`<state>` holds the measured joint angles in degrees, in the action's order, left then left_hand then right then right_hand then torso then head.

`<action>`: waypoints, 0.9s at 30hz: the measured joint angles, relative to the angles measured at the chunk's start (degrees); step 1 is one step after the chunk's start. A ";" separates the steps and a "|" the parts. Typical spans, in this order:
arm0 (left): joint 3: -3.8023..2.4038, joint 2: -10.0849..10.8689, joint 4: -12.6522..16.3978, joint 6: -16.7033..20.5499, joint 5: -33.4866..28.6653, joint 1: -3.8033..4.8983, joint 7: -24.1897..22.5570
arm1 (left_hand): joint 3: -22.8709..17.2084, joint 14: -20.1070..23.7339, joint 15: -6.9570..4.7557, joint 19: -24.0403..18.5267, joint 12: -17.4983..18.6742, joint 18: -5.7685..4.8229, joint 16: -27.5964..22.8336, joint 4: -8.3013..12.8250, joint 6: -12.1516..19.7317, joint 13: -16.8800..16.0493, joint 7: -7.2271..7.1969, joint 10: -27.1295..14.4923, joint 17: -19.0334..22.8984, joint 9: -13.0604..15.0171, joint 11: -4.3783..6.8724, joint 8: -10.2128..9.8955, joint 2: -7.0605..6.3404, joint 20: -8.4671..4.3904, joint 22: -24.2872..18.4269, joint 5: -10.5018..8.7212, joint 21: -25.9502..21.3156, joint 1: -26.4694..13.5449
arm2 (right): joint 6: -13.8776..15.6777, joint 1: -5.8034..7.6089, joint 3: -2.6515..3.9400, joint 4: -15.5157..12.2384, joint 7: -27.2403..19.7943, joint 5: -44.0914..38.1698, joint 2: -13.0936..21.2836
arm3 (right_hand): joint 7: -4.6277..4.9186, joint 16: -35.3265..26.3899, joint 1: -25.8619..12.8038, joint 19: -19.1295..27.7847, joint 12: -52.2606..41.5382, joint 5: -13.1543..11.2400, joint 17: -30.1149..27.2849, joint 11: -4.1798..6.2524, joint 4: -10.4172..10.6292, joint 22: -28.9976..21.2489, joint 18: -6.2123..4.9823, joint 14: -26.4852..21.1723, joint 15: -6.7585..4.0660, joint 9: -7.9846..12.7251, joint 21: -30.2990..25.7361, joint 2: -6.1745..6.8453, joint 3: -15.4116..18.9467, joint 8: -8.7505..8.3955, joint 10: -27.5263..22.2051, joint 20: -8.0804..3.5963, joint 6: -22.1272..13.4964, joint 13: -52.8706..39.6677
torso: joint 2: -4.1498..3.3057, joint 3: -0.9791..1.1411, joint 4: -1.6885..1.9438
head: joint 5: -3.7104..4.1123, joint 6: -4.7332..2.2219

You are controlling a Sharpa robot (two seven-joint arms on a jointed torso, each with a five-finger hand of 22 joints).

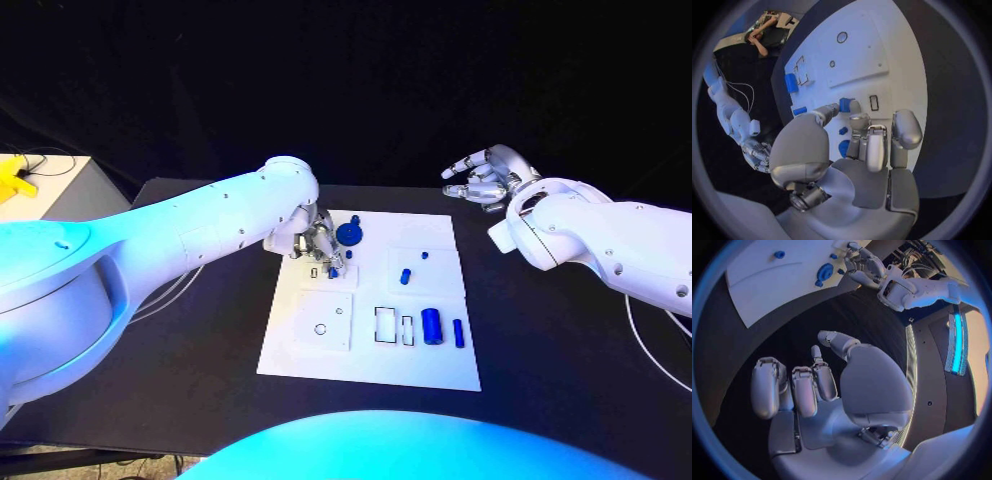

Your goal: Assemble the parts on the task board

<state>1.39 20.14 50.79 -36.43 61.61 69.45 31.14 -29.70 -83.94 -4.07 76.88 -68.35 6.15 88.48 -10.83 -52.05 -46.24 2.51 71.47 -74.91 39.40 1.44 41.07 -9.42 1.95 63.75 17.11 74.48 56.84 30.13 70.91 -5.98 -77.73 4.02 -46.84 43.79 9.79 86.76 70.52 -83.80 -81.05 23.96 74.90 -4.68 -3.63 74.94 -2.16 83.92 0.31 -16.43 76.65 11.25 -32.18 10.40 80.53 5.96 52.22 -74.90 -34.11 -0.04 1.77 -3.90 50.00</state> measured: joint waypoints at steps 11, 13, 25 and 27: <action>-0.05 0.64 0.54 0.42 0.07 -0.08 -0.56 | 0.76 0.00 0.00 0.00 0.00 0.00 0.00 -0.68 -0.08 -0.15 -0.08 0.00 0.00 0.06 0.00 -0.17 -0.09 0.00 0.12 -1.26 0.00 0.31 | 0.00 -0.03 -0.01 -0.06 0.01 0.00 0.15 | 0.00 0.00 0.00 0.00 0.00 0.00 0.00 0.00 0.00 -0.01 0.00 0.00 0.00 0.00 0.00 0.00 0.00 0.00 0.00 0.00 0.00 -0.04 | -0.01 -0.04 0.02 | 0.05 0.00; -0.07 0.75 0.58 0.49 0.10 -0.09 -0.63 | 1.02 0.00 0.00 0.00 0.00 0.00 0.00 -0.70 -0.08 -0.18 -0.08 0.00 0.00 0.06 0.00 -0.28 -0.09 0.00 0.12 -1.38 0.00 0.31 | 0.00 -0.03 -0.01 -0.06 0.01 0.00 0.17 | 0.00 0.00 0.00 0.00 0.00 0.00 0.00 0.00 0.00 -0.01 0.00 0.00 0.00 0.00 0.00 0.00 0.00 0.00 0.00 0.00 0.00 -0.04 | -0.01 -0.04 0.03 | 0.05 0.00; -0.24 1.63 1.01 1.32 0.27 -0.08 -0.87 | 1.59 0.00 0.00 0.00 0.00 0.01 0.00 -1.27 -0.28 -0.41 0.15 0.00 0.00 0.18 0.00 -0.48 -0.35 0.00 0.19 -2.46 0.00 0.54 | -0.03 -0.09 -0.02 -0.06 0.03 0.00 0.24 | 0.00 0.00 0.00 0.00 0.00 0.00 0.00 0.00 0.00 -0.02 0.00 0.00 0.00 0.00 0.00 0.00 0.00 0.00 0.00 0.00 0.00 -0.03 | 0.00 -0.03 0.03 | 0.08 0.00; -0.27 1.83 1.13 1.58 0.32 -0.08 -0.91 | 2.05 0.00 0.00 0.00 0.00 0.00 0.00 -1.42 -0.34 -0.46 0.08 0.02 0.00 0.18 0.01 -0.48 -0.55 0.00 0.19 -2.69 0.00 0.74 | -0.04 -0.10 -0.02 -0.05 0.04 0.00 0.26 | 0.00 0.00 0.00 0.00 0.00 0.00 0.00 0.00 -0.01 -0.02 0.00 0.00 0.00 0.00 0.00 0.00 0.00 0.00 0.00 0.00 0.00 -0.03 | 0.01 -0.03 0.03 | 0.10 0.00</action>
<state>1.12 21.96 51.92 -34.85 61.93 69.38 30.24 -27.66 -83.94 -4.07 76.88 -68.34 6.15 88.48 -12.25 -52.39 -46.70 2.59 71.49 -74.91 39.58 1.45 40.59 -9.97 1.95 63.95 14.43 74.48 57.59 30.09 70.81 -6.00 -77.78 4.06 -46.84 44.05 9.79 86.76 70.52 -83.80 -81.05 23.96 74.90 -4.68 -3.64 74.92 -2.16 83.92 0.31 -16.43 76.65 11.25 -32.18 10.40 80.53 5.96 52.22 -74.93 -34.10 -0.08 1.80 -3.80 50.00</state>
